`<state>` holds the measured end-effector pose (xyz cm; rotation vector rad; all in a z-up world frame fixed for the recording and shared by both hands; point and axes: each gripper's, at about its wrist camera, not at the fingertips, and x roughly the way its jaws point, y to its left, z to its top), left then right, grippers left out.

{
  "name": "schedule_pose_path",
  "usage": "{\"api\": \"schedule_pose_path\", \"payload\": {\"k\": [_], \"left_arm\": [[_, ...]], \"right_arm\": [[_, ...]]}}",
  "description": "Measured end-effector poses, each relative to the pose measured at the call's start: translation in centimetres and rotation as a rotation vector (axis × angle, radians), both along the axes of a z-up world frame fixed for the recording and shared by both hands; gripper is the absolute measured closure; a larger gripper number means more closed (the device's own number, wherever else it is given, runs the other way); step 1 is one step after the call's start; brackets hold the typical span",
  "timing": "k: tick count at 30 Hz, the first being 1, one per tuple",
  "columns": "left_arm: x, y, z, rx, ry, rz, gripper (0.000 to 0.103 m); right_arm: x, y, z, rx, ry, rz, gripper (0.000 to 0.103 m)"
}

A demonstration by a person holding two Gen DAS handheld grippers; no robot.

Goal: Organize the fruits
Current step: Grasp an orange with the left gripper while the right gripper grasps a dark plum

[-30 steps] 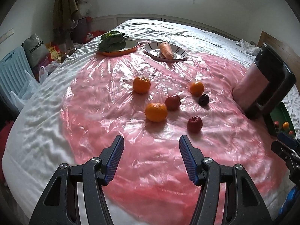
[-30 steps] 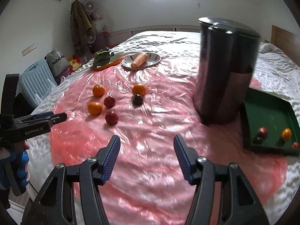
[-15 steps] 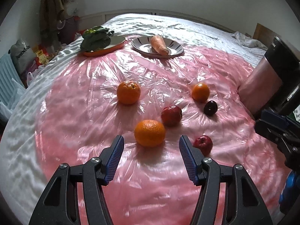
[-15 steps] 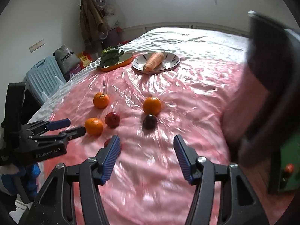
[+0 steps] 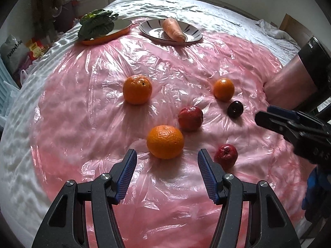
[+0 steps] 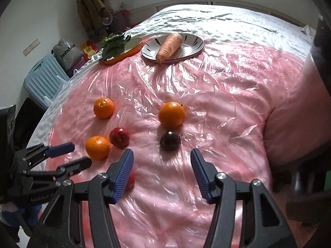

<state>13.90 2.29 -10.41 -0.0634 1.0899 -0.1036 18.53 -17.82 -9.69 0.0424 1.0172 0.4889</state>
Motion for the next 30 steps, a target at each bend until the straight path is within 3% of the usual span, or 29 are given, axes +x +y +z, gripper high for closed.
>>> {"api": "schedule_pose_path", "payload": {"k": [10, 19, 23, 25, 30], "left_arm": [[1.7, 1.5, -1.6, -0.029, 0.046, -0.035, 0.048], [2.8, 0.3, -2.6, -0.049, 0.061, -0.100, 0.048], [3.4, 0.9, -3.1, -0.060, 0.071, -0.085, 0.049], [3.5, 1.1, -3.3, -0.062, 0.074, -0.089, 0.054], [3.9, 1.0, -3.6, -0.069, 0.081, -0.101, 0.062]], "right_arm": [[2.3, 1.2, -2.0, -0.016, 0.052, -0.025, 0.002], [3.7, 1.6, -3.4, -0.019, 0.081, -0.008, 0.002], [4.2, 1.8, -4.1, -0.018, 0.098, -0.003, 0.012], [4.4, 1.9, -4.4, -0.013, 0.106, 0.000, 0.022], [4.8, 2.2, -4.6, -0.017, 0.114, 0.008, 0.027]]}}
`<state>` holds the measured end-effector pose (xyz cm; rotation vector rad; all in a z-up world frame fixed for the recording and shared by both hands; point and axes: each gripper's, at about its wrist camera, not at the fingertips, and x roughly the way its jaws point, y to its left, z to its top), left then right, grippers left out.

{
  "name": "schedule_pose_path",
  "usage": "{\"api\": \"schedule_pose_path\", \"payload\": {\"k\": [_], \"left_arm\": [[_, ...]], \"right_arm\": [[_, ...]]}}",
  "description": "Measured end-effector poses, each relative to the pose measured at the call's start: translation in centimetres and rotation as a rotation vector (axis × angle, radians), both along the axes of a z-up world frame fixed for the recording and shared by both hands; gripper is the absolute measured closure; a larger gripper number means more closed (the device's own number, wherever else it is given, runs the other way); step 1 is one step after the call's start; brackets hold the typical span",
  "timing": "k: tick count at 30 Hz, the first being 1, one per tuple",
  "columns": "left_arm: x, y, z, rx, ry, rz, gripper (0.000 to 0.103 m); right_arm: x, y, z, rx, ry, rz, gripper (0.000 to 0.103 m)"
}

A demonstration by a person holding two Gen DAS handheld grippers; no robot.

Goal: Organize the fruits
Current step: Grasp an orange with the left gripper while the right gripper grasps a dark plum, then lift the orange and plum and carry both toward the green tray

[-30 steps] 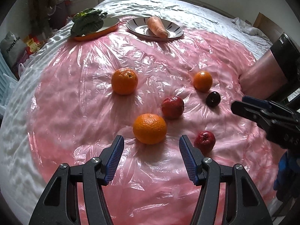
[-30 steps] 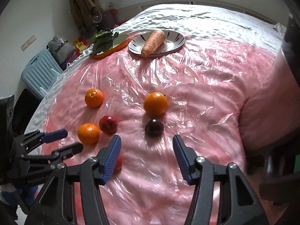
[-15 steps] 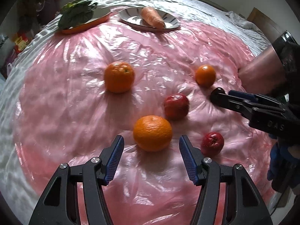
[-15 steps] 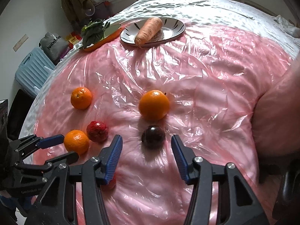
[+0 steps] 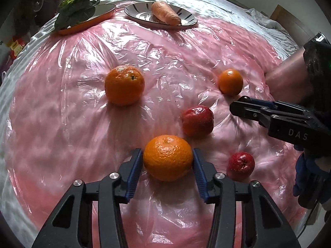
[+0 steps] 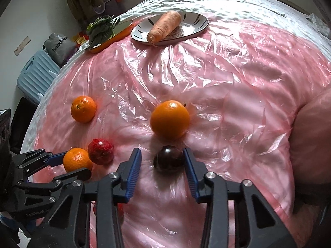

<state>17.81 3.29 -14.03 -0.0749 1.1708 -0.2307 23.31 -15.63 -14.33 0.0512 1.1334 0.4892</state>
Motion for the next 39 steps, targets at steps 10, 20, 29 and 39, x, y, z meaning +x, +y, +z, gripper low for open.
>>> {"api": "schedule_pose_path", "payload": {"k": [10, 20, 29, 39], "left_arm": [[0.6, -0.9, -0.6, 0.041, 0.006, -0.029, 0.062], [0.5, -1.1, -0.8, 0.060, -0.007, -0.046, 0.064], [0.2, 0.6, 0.3, -0.031, 0.001, 0.016, 0.064], [-0.4, 1.5, 1.3, -0.069, -0.002, 0.053, 0.064]], "right_arm": [[0.3, 0.2, -0.6, -0.016, 0.018, 0.019, 0.039], [0.7, -0.9, -0.8, 0.028, 0.040, 0.008, 0.053], [0.7, -1.9, 0.3, 0.050, 0.027, -0.015, 0.053], [0.3, -3.2, 1.8, 0.031, 0.000, -0.039, 0.053]]}}
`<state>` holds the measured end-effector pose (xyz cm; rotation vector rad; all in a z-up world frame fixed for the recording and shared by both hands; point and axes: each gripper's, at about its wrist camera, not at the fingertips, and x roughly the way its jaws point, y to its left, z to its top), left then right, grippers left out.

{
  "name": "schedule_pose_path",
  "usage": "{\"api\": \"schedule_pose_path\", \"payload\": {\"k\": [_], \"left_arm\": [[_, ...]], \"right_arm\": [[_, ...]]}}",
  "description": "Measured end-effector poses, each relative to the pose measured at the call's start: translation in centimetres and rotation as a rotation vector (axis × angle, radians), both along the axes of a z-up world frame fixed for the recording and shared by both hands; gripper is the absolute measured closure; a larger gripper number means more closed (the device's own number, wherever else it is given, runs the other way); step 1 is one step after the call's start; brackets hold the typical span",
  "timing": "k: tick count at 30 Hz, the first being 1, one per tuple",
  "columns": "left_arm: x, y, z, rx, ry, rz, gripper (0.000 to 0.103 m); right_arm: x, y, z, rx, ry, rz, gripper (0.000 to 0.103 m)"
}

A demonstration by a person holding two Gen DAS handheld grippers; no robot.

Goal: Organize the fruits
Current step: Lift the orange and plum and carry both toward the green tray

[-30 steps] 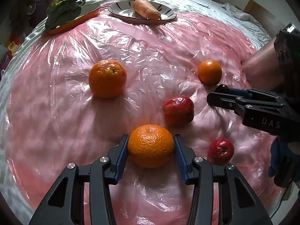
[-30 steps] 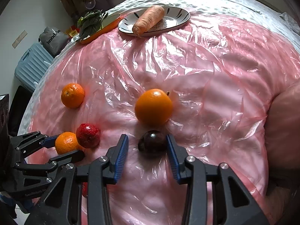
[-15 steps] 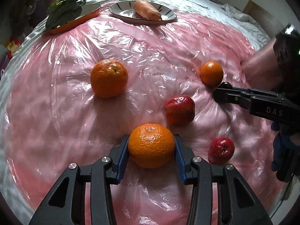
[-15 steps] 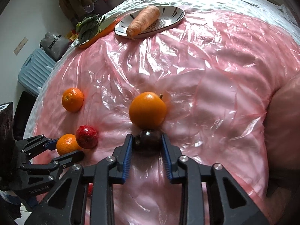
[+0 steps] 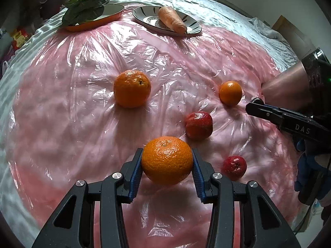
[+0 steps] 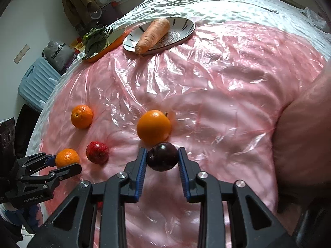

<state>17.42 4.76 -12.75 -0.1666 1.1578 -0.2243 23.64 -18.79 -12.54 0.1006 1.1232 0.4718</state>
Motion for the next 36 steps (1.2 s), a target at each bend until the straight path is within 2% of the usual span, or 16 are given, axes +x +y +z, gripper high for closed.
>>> {"api": "schedule_pose_path", "payload": {"k": [11, 21, 28, 36], "left_arm": [[-0.5, 0.5, 1.5, -0.022, -0.009, 0.029, 0.064], [-1.7, -0.1, 2.5, -0.016, -0.011, 0.019, 0.064], [-3.1, -1.4, 3.3, -0.018, -0.004, -0.016, 0.064], [-4.8, -5.6, 4.7, -0.027, 0.001, -0.119, 0.064]], "right_arm": [[-1.4, -0.4, 1.9, -0.015, -0.032, 0.012, 0.053], [-4.9, -0.4, 2.3, 0.012, -0.001, 0.036, 0.053], [-7.5, -0.9, 2.1, 0.026, 0.029, 0.039, 0.053], [-10.2, -3.6, 2.3, 0.035, 0.054, 0.007, 0.053]]}}
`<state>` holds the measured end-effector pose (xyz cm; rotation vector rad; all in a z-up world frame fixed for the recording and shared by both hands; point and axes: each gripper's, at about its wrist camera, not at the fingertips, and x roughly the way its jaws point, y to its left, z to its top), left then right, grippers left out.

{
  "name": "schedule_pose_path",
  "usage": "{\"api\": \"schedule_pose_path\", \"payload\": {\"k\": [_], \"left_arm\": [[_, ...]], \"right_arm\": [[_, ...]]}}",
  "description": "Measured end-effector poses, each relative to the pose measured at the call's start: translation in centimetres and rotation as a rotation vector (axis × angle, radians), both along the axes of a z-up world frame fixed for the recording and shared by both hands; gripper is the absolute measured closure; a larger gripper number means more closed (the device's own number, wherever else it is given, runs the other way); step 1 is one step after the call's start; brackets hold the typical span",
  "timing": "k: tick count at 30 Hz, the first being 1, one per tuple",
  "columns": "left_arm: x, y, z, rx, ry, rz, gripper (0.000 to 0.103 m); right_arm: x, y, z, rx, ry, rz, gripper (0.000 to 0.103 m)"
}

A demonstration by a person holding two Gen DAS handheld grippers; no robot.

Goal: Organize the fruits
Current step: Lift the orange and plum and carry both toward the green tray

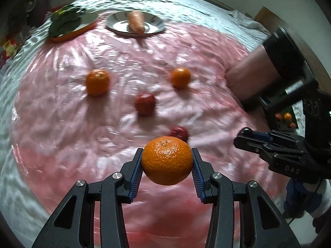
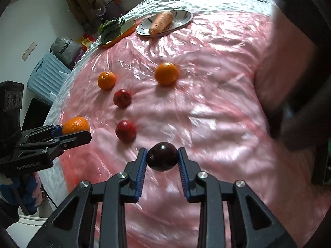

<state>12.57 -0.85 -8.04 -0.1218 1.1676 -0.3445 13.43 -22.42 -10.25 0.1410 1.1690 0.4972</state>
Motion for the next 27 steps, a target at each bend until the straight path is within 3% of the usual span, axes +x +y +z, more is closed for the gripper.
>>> {"api": "schedule_pose_path", "payload": {"k": [11, 27], "left_arm": [[-2.8, -8.0, 0.8, -0.018, 0.014, -0.175, 0.065], [-3.7, -22.7, 1.9, -0.084, 0.037, -0.427, 0.065]], "right_arm": [[-2.6, -6.8, 0.3, -0.025, 0.011, -0.103, 0.053], [-4.9, -22.6, 1.8, -0.106, -0.009, -0.375, 0.053]]}}
